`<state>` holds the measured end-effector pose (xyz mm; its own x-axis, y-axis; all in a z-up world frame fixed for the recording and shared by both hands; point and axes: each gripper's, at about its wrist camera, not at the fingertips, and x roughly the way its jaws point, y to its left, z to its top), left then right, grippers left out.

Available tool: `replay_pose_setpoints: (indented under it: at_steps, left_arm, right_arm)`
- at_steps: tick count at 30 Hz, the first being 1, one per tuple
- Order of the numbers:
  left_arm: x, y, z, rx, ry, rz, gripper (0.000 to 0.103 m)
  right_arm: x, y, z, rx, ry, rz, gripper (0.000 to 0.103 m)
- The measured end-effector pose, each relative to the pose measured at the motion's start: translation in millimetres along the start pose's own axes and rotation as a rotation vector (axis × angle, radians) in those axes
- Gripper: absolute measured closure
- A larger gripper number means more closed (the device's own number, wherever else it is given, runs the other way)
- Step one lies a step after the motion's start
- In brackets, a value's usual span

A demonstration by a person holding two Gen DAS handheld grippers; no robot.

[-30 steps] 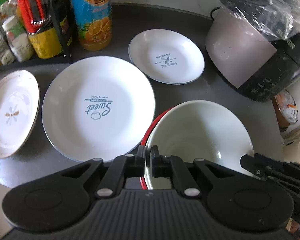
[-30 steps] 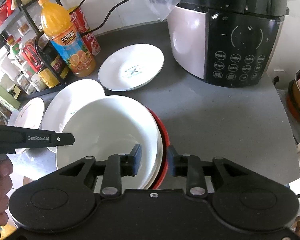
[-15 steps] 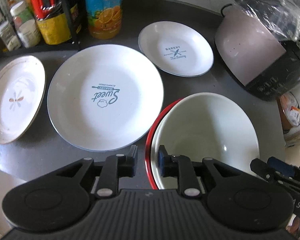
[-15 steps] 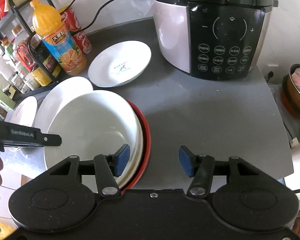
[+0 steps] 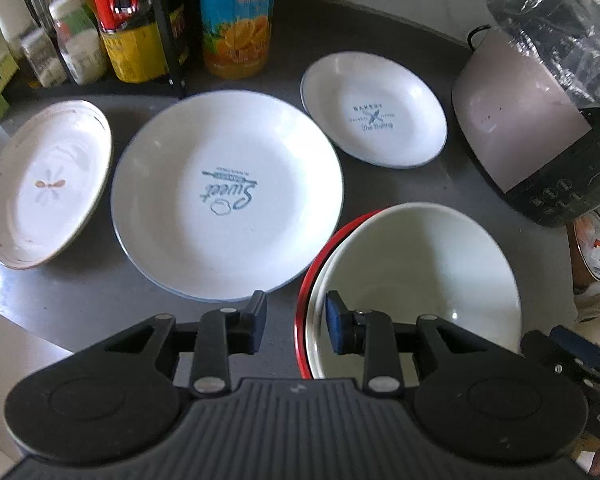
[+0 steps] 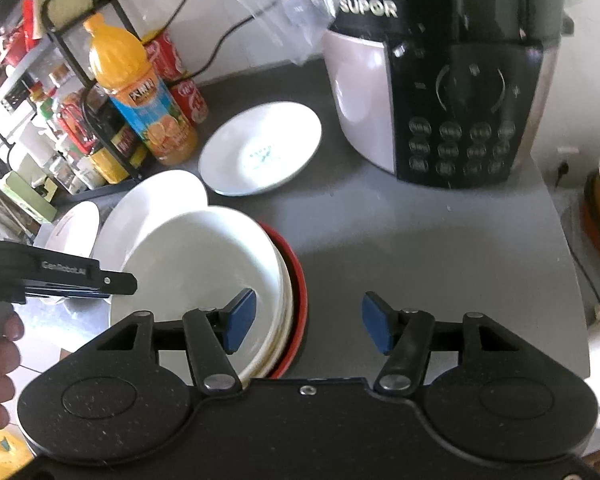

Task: Organize plates and bowls
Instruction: 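Move the right gripper to the rim of the white 'Sweet' plate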

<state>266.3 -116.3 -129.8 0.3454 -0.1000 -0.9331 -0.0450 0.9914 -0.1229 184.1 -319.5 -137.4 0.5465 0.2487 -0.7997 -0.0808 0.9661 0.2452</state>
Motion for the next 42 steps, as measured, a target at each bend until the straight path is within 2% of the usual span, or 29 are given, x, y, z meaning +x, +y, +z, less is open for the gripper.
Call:
replay_pose_setpoints:
  at_steps: [3, 6, 10, 15, 18, 20, 31, 37, 42]
  left_arm:
    - [-15, -3, 3, 0.014, -0.033, 0.004, 0.073]
    - [-26, -4, 7, 0.022, -0.067, 0.008, 0.068]
    - [-32, 1, 11, 0.034, -0.095, 0.006, 0.057]
    - [-32, 21, 17, 0.066, -0.104, -0.013, 0.044]
    - [-31, 38, 20, 0.093, -0.109, 0.02, 0.036]
    - [-32, 52, 22, 0.092, -0.118, 0.02, 0.033]
    - [-25, 114, 29, 0.064, -0.098, 0.02, 0.031]
    - [-18, 133, 31, 0.056, -0.091, 0.023, 0.031]
    - [-13, 145, 35, 0.009, -0.093, -0.002, 0.031]
  right_arm:
    - [-1, 5, 5, 0.003, -0.015, 0.004, 0.042]
    - [-2, 13, 8, 0.002, -0.03, -0.002, 0.038]
    - [-2, 30, 15, 0.007, -0.066, -0.035, 0.024]
    - [6, 50, 22, 0.079, -0.103, -0.072, 0.02]
    - [7, 64, 25, 0.12, -0.126, -0.066, 0.012]
    - [9, 74, 26, 0.119, -0.134, -0.069, 0.011]
    - [19, 108, 28, 0.117, -0.124, -0.089, 0.008]
    - [26, 116, 32, 0.107, -0.113, -0.092, 0.008]
    - [34, 123, 39, 0.081, -0.104, -0.071, 0.008]
